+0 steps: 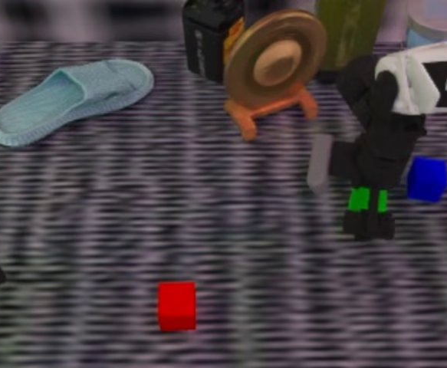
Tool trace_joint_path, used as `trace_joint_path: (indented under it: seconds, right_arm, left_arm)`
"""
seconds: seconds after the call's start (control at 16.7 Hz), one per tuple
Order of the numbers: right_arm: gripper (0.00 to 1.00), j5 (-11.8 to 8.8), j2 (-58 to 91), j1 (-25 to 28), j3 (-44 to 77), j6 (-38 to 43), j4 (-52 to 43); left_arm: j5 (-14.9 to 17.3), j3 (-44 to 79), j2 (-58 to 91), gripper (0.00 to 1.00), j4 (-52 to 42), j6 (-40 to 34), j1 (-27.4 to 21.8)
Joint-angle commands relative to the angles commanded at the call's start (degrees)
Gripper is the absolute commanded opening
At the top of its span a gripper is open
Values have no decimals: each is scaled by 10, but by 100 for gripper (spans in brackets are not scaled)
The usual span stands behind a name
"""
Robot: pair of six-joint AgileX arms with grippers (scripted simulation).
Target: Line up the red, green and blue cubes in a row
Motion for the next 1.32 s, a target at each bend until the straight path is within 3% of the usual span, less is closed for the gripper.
trace_joint_path:
  seconds: [0.48,1.08,1.32]
  right_arm:
    - [2,0,0,0,0,0,0]
    - [0,-1,-7,-1,1,2,-7]
    - [0,-2,-33,0,39,3,-74]
  left_arm:
    - [0,0,0,100,0,0,0]
    - [0,0,0,100,0,0,0]
    - [0,0,0,100,0,0,0]
